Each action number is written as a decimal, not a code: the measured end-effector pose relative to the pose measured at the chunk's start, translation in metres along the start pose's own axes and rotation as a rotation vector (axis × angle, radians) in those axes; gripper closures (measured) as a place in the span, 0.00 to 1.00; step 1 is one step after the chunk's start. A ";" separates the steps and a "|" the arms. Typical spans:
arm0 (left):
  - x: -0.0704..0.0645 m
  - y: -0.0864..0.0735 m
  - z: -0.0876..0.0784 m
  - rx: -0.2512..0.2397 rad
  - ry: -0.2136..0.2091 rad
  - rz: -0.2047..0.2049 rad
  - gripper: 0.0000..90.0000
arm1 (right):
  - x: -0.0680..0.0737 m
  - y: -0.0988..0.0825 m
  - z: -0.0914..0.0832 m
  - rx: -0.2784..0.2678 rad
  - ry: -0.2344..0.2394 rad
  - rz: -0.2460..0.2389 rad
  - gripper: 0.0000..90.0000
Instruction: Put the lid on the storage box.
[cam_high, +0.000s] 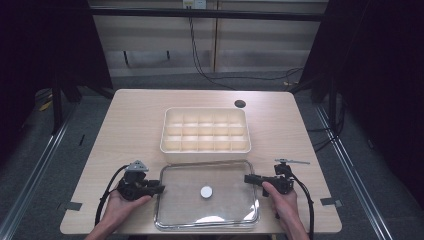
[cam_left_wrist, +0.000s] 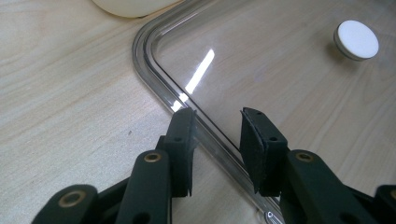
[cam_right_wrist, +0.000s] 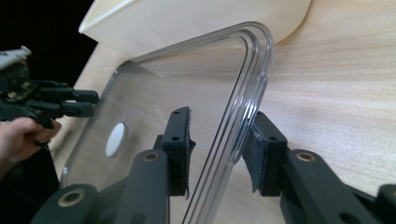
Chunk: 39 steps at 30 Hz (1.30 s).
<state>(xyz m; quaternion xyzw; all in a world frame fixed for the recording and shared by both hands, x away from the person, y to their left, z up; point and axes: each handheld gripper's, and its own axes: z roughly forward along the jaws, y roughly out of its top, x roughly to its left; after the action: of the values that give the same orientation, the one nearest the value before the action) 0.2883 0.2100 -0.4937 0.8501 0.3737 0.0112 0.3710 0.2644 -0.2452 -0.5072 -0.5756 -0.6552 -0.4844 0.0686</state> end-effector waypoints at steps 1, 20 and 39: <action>0.000 0.000 0.000 0.000 0.001 -0.001 0.72 | 0.000 0.000 0.001 0.003 0.012 -0.006 0.69; 0.008 0.000 -0.001 -0.019 -0.058 -0.062 0.49 | 0.007 0.003 -0.013 -0.068 0.125 -0.049 0.81; 0.010 0.001 -0.007 -0.069 -0.142 -0.089 0.56 | 0.010 0.003 -0.013 -0.061 0.068 -0.072 0.80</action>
<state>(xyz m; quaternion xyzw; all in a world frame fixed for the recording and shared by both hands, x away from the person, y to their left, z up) 0.2935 0.2203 -0.4904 0.8179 0.3834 -0.0526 0.4258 0.2574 -0.2481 -0.4924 -0.5366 -0.6580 -0.5254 0.0557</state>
